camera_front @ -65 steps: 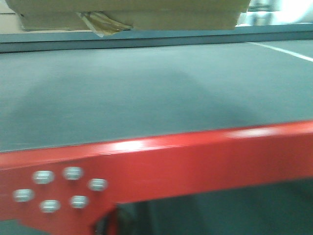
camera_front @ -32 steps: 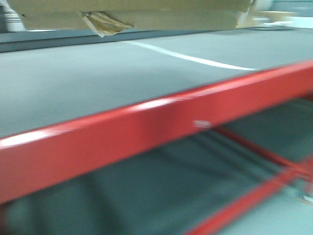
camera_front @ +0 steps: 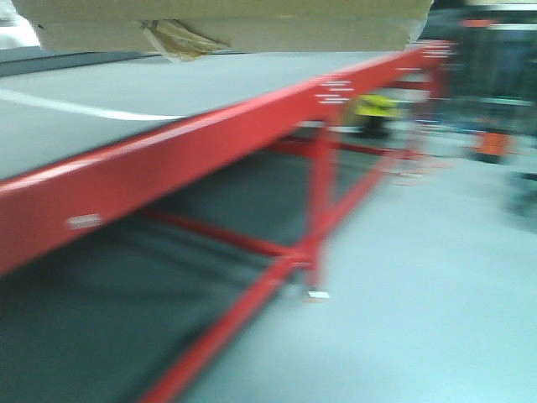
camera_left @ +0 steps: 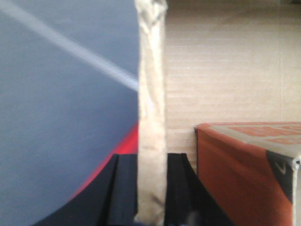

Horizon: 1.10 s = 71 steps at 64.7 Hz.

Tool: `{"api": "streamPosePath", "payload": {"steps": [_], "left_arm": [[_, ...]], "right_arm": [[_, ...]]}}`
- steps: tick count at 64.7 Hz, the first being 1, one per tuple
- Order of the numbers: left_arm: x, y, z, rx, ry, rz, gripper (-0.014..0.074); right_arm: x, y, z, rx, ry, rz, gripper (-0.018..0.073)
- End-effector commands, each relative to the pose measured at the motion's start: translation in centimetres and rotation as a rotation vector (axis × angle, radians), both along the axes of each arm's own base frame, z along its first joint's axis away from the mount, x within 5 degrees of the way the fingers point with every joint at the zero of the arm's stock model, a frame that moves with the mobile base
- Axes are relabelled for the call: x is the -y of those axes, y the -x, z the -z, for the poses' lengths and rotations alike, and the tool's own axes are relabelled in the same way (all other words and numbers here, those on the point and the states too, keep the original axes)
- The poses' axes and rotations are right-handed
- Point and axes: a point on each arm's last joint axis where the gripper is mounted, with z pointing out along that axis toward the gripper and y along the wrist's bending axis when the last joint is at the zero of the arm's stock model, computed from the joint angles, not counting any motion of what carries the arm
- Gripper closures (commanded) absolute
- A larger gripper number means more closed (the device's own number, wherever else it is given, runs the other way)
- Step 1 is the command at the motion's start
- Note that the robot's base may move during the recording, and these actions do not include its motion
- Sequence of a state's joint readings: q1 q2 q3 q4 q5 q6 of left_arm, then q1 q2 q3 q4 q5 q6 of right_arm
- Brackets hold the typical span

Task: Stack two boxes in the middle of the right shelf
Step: 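Hold the boxes with both grippers while driving to the steel shelf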

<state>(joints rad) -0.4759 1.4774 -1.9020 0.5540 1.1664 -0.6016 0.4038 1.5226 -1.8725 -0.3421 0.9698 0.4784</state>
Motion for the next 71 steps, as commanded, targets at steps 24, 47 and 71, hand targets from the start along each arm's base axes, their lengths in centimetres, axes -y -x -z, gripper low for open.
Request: {"api": "streamPosePath", "payload": {"steps": [24,47,71], "left_arm": [[-0.59,0.32,-0.9,0.051,-0.028,-0.029,0.0708],[-0.59,0.32,-0.9,0.051,-0.028,-0.029,0.0708],[-0.59,0.32,-0.9,0.051,-0.028,-0.029,0.0708]], "right_arm": [[0.84,0.49,-1.48,0.092,0.035,0.021,0.0711],[0.84,0.49,-1.48,0.092,0.035,0.021,0.0711],[0.84,0.49,-1.48,0.092,0.035,0.021,0.0711]]}}
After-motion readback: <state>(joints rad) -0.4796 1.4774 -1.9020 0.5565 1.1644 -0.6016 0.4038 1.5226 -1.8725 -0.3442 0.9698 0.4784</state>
